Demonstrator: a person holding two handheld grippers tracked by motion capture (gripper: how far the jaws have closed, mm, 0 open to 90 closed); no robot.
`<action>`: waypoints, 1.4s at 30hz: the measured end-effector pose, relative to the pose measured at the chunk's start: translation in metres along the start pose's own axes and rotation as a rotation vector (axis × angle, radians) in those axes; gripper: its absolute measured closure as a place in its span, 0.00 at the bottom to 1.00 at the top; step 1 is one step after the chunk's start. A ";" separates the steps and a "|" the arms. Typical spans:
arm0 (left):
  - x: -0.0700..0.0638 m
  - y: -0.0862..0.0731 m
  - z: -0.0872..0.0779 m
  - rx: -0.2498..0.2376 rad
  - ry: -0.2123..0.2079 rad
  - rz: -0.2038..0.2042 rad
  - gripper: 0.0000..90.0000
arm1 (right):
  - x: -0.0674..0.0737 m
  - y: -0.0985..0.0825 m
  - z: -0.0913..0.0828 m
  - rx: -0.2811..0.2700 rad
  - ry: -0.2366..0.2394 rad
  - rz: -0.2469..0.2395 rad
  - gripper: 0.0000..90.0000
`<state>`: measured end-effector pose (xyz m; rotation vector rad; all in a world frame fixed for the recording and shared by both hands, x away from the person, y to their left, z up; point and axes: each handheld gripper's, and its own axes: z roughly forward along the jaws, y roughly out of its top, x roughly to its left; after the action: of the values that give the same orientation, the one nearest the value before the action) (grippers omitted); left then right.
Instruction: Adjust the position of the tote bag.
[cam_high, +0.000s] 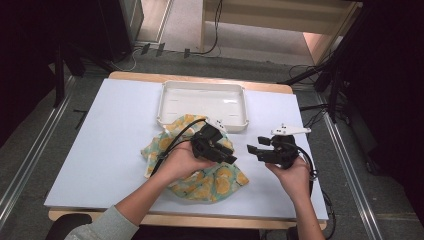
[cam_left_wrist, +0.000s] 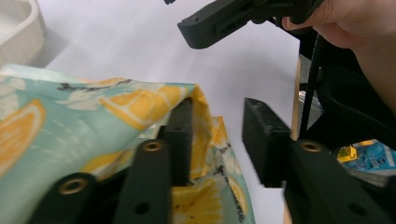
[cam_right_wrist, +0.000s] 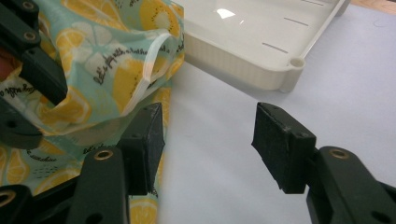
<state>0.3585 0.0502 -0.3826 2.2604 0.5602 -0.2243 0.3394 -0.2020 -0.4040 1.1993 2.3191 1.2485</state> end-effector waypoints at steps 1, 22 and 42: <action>-0.001 0.000 -0.002 -0.013 0.012 -0.002 0.65 | 0.001 0.000 0.000 0.001 0.000 0.000 0.49; -0.017 0.007 -0.052 -0.036 0.052 0.005 0.53 | 0.008 0.002 0.000 -0.005 0.023 -0.016 0.51; -0.006 -0.023 -0.123 -0.096 0.143 -0.045 0.51 | 0.030 0.017 0.000 -0.009 0.111 -0.027 0.60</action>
<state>0.3407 0.1523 -0.3123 2.1836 0.6823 -0.0567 0.3298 -0.1737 -0.3860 1.1183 2.3963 1.3464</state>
